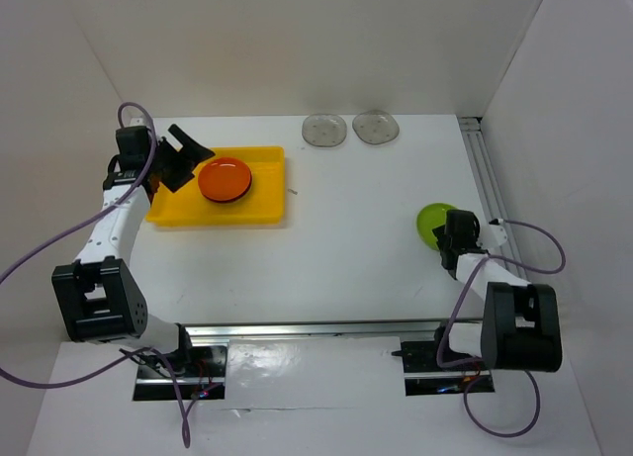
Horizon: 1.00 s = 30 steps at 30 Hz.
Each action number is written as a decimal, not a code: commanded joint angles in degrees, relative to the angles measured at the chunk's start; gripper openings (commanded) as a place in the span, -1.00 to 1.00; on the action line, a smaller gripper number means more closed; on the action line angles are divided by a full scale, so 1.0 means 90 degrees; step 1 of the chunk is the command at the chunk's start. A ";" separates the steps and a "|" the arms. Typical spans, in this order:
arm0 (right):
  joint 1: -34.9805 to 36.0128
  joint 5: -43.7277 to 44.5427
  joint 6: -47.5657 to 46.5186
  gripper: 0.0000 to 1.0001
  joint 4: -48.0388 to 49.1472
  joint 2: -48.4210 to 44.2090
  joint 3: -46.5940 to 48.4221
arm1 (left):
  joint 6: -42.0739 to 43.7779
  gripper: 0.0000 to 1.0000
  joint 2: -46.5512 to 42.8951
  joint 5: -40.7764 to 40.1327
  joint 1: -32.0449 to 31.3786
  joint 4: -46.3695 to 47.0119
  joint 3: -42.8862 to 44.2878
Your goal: Place the plates into the plastic bin on the countertop
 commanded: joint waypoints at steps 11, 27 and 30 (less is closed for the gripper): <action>-0.0099 -0.1005 -0.0170 -0.57 -0.0532 0.1490 0.0406 | 0.0160 0.99 0.0128 0.0324 -0.0032 0.0044 0.0205; 0.1061 -0.1805 -0.0765 -1.00 0.0472 0.0496 0.0875 | 0.0678 0.99 0.0264 0.0451 -0.2686 0.0629 0.0264; 0.1675 -0.2729 -0.1399 -1.00 0.1214 0.0328 0.1080 | 0.0765 0.99 0.0587 0.0451 -0.3322 0.0630 0.0341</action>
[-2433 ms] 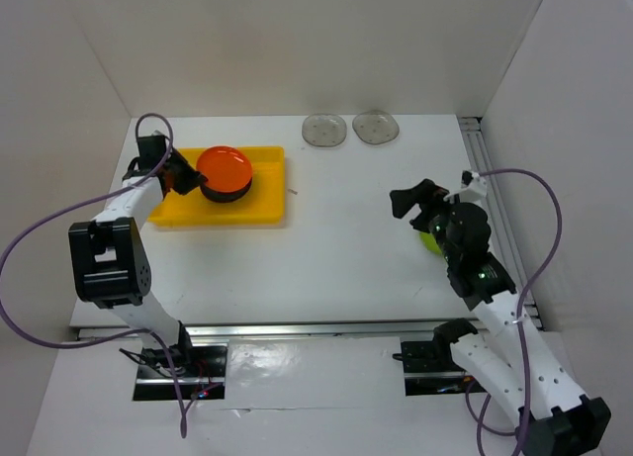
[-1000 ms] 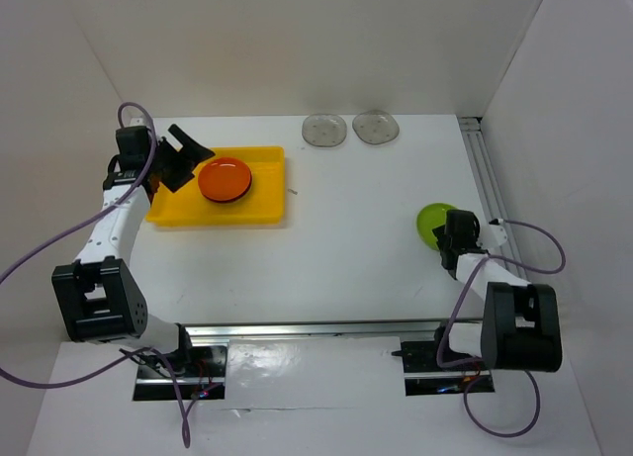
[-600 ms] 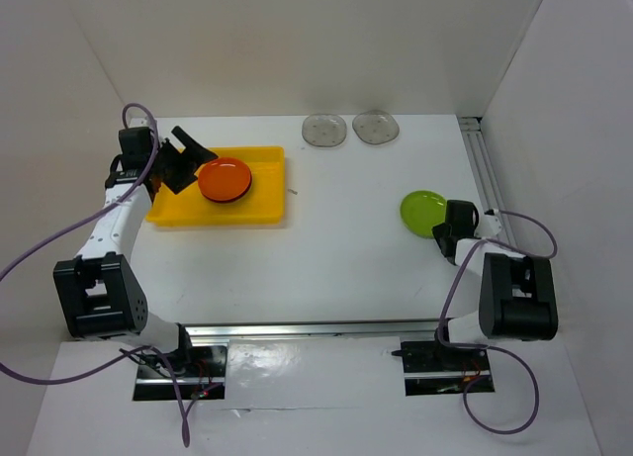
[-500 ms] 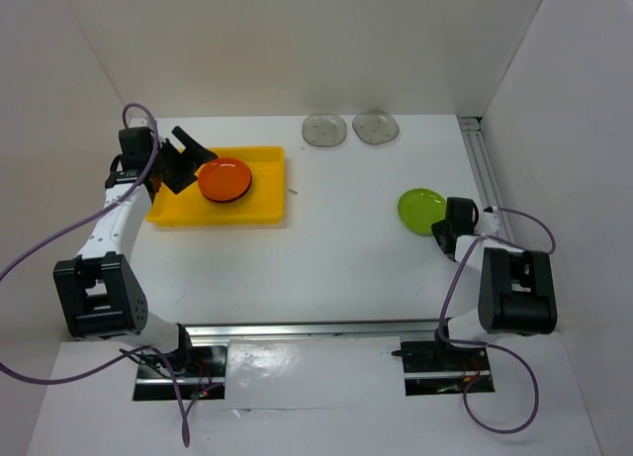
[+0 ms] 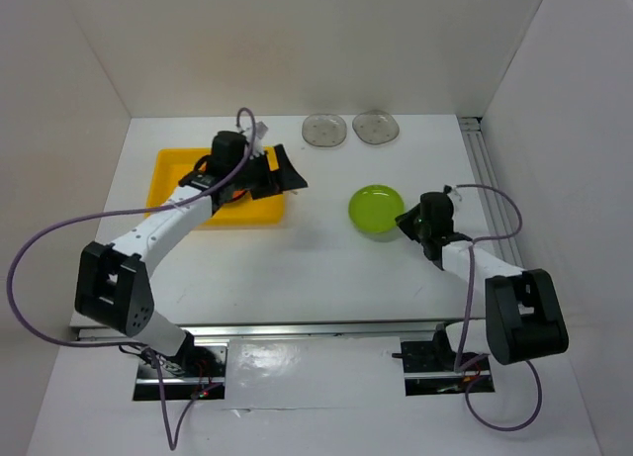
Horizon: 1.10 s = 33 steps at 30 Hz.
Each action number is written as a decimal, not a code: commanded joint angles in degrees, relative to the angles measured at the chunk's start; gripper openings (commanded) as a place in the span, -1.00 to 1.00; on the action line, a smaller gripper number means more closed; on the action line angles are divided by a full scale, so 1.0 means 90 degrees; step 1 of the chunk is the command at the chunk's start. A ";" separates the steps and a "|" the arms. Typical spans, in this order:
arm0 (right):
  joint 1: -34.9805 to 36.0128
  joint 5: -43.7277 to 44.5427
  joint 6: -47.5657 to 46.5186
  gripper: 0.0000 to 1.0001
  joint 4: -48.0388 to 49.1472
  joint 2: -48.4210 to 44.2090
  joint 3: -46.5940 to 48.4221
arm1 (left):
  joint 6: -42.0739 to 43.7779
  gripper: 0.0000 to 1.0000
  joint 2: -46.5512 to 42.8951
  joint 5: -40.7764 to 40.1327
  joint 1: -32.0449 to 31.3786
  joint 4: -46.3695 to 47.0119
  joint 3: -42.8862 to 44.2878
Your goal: Place the plates into the plastic bin on the countertop
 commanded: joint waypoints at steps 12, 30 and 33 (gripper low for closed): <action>0.1440 -0.2871 -0.1017 -1.00 0.2338 0.0397 0.0803 | 0.0470 0.99 0.0701 -0.0445 -0.0626 0.0026 0.0315; 0.1499 -0.3275 -0.0585 1.00 0.2666 0.0633 0.0881 | 0.0325 -1.00 0.0740 -0.1352 -0.0130 -0.0334 0.0617; 0.1499 -0.2883 -0.0947 1.00 0.2021 0.0320 0.0754 | -0.0076 -1.00 0.0566 -0.1558 0.0787 -0.0335 0.0531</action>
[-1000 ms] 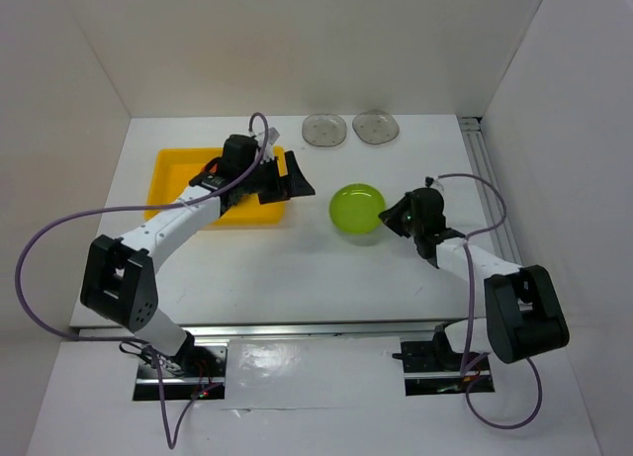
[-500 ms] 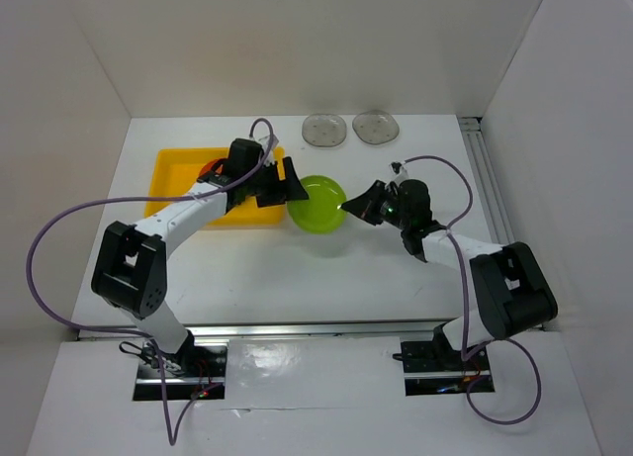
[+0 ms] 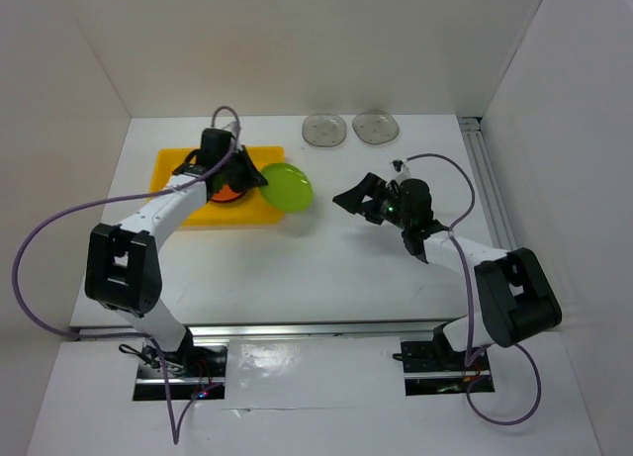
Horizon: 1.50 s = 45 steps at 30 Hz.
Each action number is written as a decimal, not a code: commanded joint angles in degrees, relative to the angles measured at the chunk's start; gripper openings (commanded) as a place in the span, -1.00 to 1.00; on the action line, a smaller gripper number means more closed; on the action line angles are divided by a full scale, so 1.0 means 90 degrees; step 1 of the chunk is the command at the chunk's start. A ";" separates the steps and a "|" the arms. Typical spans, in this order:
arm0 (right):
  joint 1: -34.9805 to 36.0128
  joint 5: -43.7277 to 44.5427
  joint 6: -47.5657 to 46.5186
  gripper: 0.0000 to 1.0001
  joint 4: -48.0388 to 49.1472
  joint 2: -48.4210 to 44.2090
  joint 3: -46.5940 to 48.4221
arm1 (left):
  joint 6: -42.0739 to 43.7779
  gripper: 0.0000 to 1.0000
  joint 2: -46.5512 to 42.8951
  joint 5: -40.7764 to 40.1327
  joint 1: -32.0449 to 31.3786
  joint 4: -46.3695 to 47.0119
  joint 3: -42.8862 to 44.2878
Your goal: Place the plates into the plastic bin on the countertop
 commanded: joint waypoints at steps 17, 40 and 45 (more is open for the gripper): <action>0.0462 0.0493 -0.0782 1.00 -0.0122 -0.0827 -0.1208 | -0.1520 -1.00 0.0395 0.1144 0.3582 0.3406 -0.1480; 0.0287 0.1196 -0.0783 1.00 -0.0688 -0.0027 -0.0331 | -0.1091 1.00 -0.0366 -0.1190 0.2968 -0.0410 -0.0035; -0.0026 0.1538 -0.0860 1.00 -0.0630 0.1650 0.1217 | -0.0857 1.00 -0.0736 -0.1413 0.2198 -0.0753 0.0208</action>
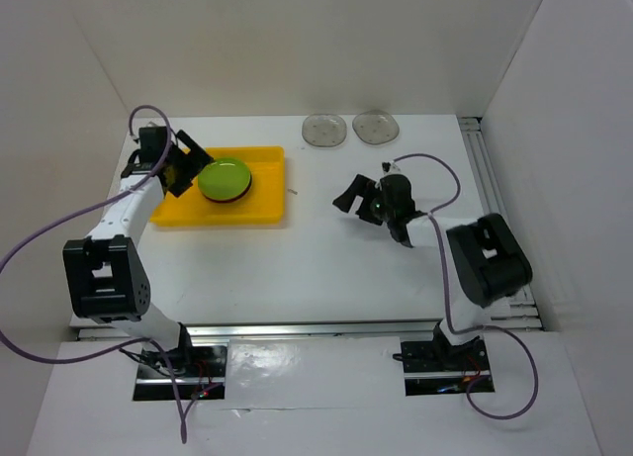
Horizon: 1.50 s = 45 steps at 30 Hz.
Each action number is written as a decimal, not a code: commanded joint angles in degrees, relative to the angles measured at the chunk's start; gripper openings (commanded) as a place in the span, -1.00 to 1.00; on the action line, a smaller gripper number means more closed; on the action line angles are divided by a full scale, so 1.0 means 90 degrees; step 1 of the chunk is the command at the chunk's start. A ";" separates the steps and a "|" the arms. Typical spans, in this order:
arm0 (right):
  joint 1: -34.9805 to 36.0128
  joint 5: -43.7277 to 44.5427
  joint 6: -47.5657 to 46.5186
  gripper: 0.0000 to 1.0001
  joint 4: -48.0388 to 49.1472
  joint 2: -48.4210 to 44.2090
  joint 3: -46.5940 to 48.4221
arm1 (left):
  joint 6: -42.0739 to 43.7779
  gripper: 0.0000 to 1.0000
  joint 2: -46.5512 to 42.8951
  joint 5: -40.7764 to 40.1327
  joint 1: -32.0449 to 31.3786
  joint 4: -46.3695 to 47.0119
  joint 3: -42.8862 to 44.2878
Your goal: Place the plates into the plastic bin on the countertop
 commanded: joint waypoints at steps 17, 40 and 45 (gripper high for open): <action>-0.0918 0.0965 0.0455 0.72 -0.2466 0.6554 0.8473 | 0.0856 1.00 -0.1652 -0.1764 -0.2697 -0.1209 0.0507; -0.0195 0.2194 0.0523 -1.00 -0.2551 0.5085 0.7167 | 0.1374 1.00 -0.1067 -0.1042 -0.2950 -0.0926 0.0547; 0.0439 0.3513 -0.0110 -1.00 -0.2639 0.2705 0.5700 | 0.1442 1.00 -0.1066 -0.0456 -0.3009 -0.0390 0.0341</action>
